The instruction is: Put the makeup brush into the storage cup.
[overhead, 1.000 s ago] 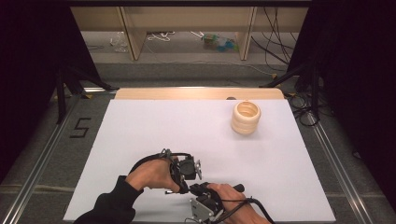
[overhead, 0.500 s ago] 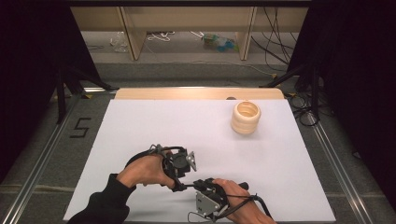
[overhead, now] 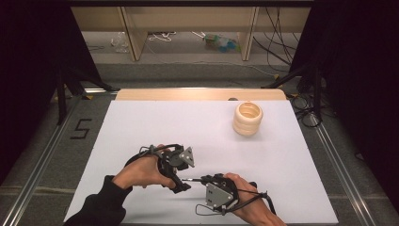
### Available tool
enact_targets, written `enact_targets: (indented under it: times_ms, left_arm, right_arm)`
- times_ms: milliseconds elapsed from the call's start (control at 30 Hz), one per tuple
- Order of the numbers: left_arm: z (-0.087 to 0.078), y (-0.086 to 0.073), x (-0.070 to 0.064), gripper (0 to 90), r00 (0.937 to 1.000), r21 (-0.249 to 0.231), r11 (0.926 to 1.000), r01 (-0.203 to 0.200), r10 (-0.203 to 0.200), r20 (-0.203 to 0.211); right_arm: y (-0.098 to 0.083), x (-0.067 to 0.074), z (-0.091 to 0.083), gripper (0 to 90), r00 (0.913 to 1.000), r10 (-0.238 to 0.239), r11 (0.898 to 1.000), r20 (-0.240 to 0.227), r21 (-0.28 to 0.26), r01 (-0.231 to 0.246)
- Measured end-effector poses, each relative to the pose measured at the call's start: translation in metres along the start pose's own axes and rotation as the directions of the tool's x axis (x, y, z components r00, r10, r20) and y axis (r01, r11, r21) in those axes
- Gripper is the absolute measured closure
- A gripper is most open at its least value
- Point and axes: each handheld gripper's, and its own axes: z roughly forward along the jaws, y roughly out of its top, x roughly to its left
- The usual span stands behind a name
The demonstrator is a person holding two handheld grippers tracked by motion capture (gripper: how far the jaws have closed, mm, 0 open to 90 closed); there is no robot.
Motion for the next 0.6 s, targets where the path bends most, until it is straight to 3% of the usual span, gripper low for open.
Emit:
enact_targets:
  times_ms: [33, 100, 133, 200, 233, 300, 333, 400, 433, 467, 600]
  left_arm:
    - [-0.001, 0.000, 0.001, 31.6, 1.0000, -0.001, 1.0000, -0.006, 0.006, -0.003]
    - [-0.002, -0.001, 0.002, 30.7, 1.0000, -0.007, 1.0000, -0.002, 0.002, -0.001]
    - [-0.001, -0.002, 0.000, 30.3, 0.9995, -0.043, 0.9986, 0.032, -0.032, -0.006]
    - [-0.003, -0.002, 0.004, 29.9, 0.9996, -0.046, 0.9986, 0.027, -0.027, -0.012]
    - [-0.003, -0.003, 0.003, 29.8, 0.9985, -0.077, 0.9957, 0.051, -0.052, -0.018]
    - [-0.004, -0.005, 0.005, 28.7, 0.9975, -0.090, 0.9943, 0.058, -0.061, -0.035]
    - [-0.004, -0.005, 0.005, 27.8, 0.9968, -0.104, 0.9922, 0.068, -0.072, -0.036]
    - [-0.005, -0.007, 0.006, 27.6, 0.9960, -0.132, 0.9885, 0.075, -0.081, -0.038]
    - [-0.004, -0.008, 0.006, 27.6, 0.9941, -0.155, 0.9830, 0.097, -0.103, -0.033]
    - [-0.004, -0.009, 0.006, 27.6, 0.9941, -0.161, 0.9823, 0.095, -0.102, -0.035]
    - [-0.007, -0.011, 0.007, 27.4, 0.9940, -0.175, 0.9810, 0.082, -0.094, -0.057]
  right_arm:
    - [-0.001, 0.000, 0.000, 84.0, 0.9998, -0.004, 1.000, -0.019, -0.004, 0.003]
    - [-0.002, 0.000, -0.001, 84.0, 0.9996, 0.026, 1.000, -0.011, 0.008, -0.026]
    - [-0.003, -0.002, -0.001, 84.0, 0.9998, 0.016, 1.000, -0.013, 0.002, -0.016]
    - [-0.004, -0.004, -0.003, 84.0, 0.9999, 0.007, 1.000, 0.016, 0.001, -0.007]
    - [-0.005, -0.005, -0.004, 84.0, 0.9999, 0.009, 1.000, 0.014, 0.002, -0.009]
    - [-0.007, -0.006, -0.005, 84.0, 0.9995, 0.032, 0.999, 0.006, 0.005, -0.032]
    - [-0.008, -0.009, -0.006, 84.0, 0.9997, 0.013, 1.000, 0.019, 0.003, -0.013]
    - [-0.011, -0.010, -0.007, 84.0, 0.9995, 0.023, 1.000, 0.022, 0.004, -0.023]
    - [-0.012, -0.010, -0.007, 84.0, 0.9993, 0.033, 0.999, 0.019, 0.008, -0.033]
    - [-0.013, -0.012, -0.007, 84.0, 0.9998, 0.010, 1.000, 0.016, 0.001, -0.010]
    - [-0.015, -0.014, -0.008, 84.0, 0.9993, 0.030, 1.000, 0.020, 0.003, -0.030]
